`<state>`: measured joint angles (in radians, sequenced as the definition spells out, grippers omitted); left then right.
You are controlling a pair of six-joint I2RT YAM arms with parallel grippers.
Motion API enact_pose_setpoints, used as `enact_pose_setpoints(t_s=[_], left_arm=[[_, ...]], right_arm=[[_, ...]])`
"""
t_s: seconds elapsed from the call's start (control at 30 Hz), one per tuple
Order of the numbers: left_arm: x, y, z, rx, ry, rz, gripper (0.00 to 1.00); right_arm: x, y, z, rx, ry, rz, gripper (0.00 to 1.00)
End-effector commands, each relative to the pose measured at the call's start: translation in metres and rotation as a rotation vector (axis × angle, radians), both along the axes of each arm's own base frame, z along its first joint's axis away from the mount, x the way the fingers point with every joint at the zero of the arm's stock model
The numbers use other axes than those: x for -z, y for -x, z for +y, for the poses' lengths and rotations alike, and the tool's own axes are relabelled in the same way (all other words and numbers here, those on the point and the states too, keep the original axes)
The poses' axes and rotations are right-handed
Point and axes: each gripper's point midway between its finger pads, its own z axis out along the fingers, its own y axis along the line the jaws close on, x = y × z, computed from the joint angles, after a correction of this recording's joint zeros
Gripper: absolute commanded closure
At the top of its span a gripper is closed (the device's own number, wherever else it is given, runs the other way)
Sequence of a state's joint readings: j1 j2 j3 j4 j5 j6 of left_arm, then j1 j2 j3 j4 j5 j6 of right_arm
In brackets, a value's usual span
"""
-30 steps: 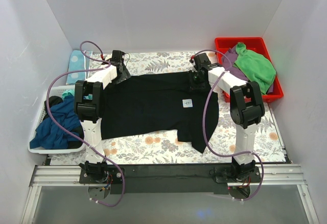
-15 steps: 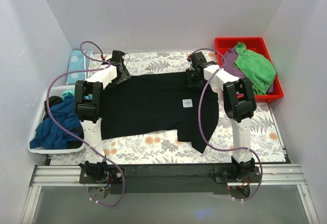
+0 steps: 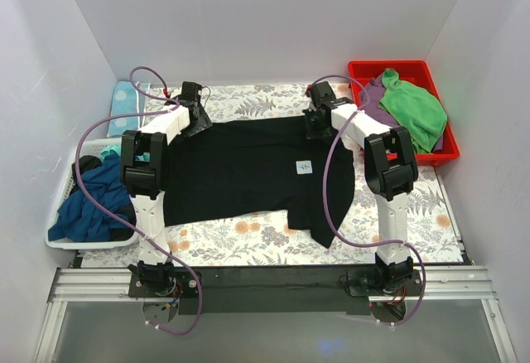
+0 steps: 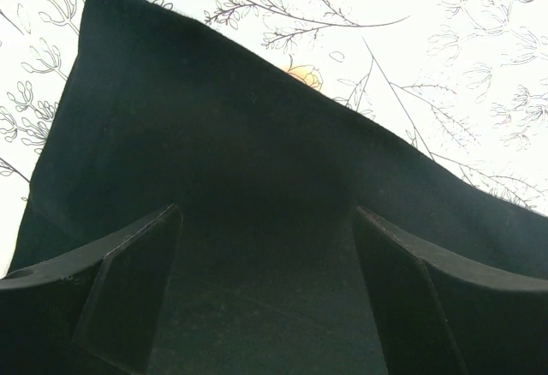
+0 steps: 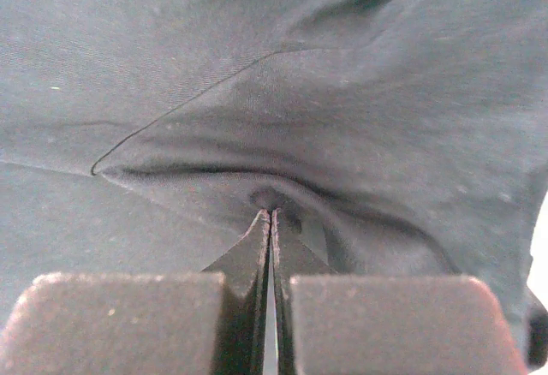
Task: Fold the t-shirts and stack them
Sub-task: Fold the flattened tshirt in 1/3 of the way
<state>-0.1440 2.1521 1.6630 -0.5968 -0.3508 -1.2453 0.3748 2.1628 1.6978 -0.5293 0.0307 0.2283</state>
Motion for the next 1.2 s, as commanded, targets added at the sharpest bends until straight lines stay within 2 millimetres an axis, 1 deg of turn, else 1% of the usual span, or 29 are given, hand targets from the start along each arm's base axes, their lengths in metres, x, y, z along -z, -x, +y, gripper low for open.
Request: enact_pose_setpoints(t_s=[0.0,0.07,0.1,0.17,0.2,0.27,0.3,0.33,0.37,0.4,0.43,0.53,0.57,0.67,0.73,0.77,0.83,0.87,0.9,0.97,1.0,1.03,1.07,1.1,1.13,1.17], left_arm=[[-0.039,-0.004,0.001,-0.001,0.011,-0.087,0.21],[-0.04,-0.004,0.001,-0.001,0.011,-0.089,0.2],[-0.039,-0.004,0.001,0.0,0.013,-0.092,0.21],[-0.038,-0.002,0.0,0.0,0.013,-0.087,0.21],[-0.038,-0.003,0.001,-0.002,0.015,-0.089,0.21],[-0.038,-0.002,0.001,-0.003,0.016,-0.09,0.21],[-0.039,-0.002,0.001,-0.002,0.015,-0.091,0.21],[-0.037,-0.001,0.001,-0.004,0.016,-0.087,0.21],[-0.038,-0.001,0.001,-0.005,0.018,-0.092,0.21],[-0.037,0.0,0.001,-0.005,0.017,-0.089,0.21],[-0.036,0.0,0.001,-0.007,0.018,-0.086,0.2],[-0.034,0.002,0.0,-0.009,0.022,-0.081,0.21],[-0.033,0.003,0.0,-0.01,0.023,-0.081,0.21],[-0.032,0.004,0.0,-0.011,0.026,-0.081,0.21],[-0.031,0.005,0.0,-0.013,0.026,-0.079,0.21],[-0.031,0.005,0.0,-0.013,0.029,-0.081,0.21],[-0.031,0.005,0.0,-0.012,0.028,-0.081,0.21],[-0.031,0.005,0.001,-0.014,0.024,-0.081,0.21],[-0.032,0.005,0.002,-0.015,0.021,-0.083,0.2],[-0.036,0.005,0.003,-0.018,0.017,-0.09,0.21],[-0.036,0.006,0.004,-0.022,0.008,-0.09,0.21],[-0.037,0.006,0.006,-0.027,-0.001,-0.092,0.2],[-0.035,0.008,0.008,-0.032,-0.01,-0.081,0.2],[-0.034,0.009,0.012,-0.045,-0.027,-0.075,0.21],[-0.033,0.009,0.013,-0.057,-0.033,-0.071,0.21],[-0.031,0.013,0.016,-0.072,-0.041,-0.056,0.21]], right_arm=[[-0.057,-0.006,-0.009,0.031,0.0,-0.117,0.99],[-0.062,-0.003,-0.009,0.03,-0.008,-0.119,0.99],[-0.069,-0.001,-0.008,0.029,-0.014,-0.127,0.99],[-0.071,0.005,-0.006,0.02,-0.032,-0.11,0.99],[-0.076,0.009,-0.005,0.019,-0.045,-0.11,0.99],[-0.076,0.018,-0.002,0.01,-0.067,-0.083,0.99],[-0.081,0.025,0.001,-0.003,-0.093,-0.074,0.99],[-0.077,0.035,0.005,-0.02,-0.108,-0.046,0.99],[-0.08,0.041,0.006,-0.025,-0.119,-0.037,0.99],[-0.078,0.047,0.007,-0.029,-0.124,-0.02,0.99],[-0.07,0.061,0.009,-0.047,-0.141,0.029,0.99],[-0.06,0.089,0.017,-0.091,-0.176,0.11,0.99],[-0.051,0.102,0.015,-0.097,-0.168,0.147,0.99],[-0.039,0.119,0.011,-0.114,-0.15,0.191,0.99],[-0.035,0.118,0.005,-0.106,-0.118,0.188,0.99],[-0.034,0.117,0.004,-0.103,-0.105,0.187,0.91],[-0.043,0.107,0.002,-0.092,-0.089,0.152,0.81],[-0.048,0.103,0.001,-0.084,-0.079,0.137,0.72],[-0.056,0.093,-0.003,-0.061,-0.052,0.094,0.68],[-0.068,0.08,-0.007,-0.042,-0.031,0.045,0.61],[-0.072,0.076,-0.006,-0.037,-0.031,0.028,0.6],[-0.082,0.062,-0.014,0.0,0.004,-0.021,0.59],[-0.079,0.056,-0.016,0.016,0.013,-0.022,0.59],[-0.081,0.049,-0.017,0.03,0.013,-0.032,0.59],[-0.085,0.038,-0.022,0.057,0.017,-0.051,0.59],[-0.075,0.03,-0.024,0.075,0.033,-0.042,0.59]])
